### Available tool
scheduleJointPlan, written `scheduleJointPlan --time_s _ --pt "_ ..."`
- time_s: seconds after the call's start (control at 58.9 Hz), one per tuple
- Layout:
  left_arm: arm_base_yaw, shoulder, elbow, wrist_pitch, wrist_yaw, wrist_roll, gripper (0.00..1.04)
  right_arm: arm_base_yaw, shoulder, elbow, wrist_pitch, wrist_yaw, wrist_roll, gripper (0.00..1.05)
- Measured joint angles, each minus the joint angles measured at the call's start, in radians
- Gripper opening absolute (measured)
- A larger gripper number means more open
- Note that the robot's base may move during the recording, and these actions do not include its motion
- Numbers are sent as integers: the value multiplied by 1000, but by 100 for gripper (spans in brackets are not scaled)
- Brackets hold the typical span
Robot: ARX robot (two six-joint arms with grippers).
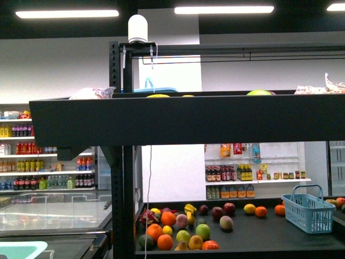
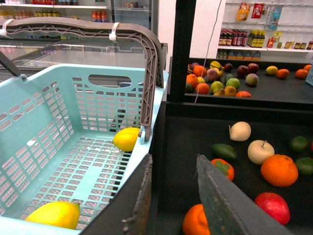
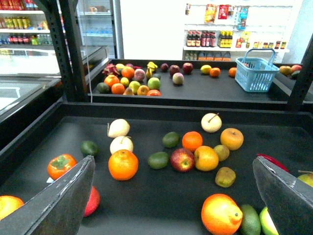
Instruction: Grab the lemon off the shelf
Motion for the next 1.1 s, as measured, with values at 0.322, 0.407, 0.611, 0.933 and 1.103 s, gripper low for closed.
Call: scheduleJointPlan --time_s 0.322,0.407,0.611,0.933,1.103 --pt "0 0 0 0 0 0 97 0 0 0 0 0 0 97" --pt "0 0 0 0 0 1 96 0 0 0 0 0 0 97" --pt "0 0 0 0 0 2 97 0 0 0 0 0 0 97" --pt "0 0 0 0 0 2 97 0 0 0 0 0 0 97" --pt "0 0 0 0 0 2 97 0 0 0 0 0 0 97"
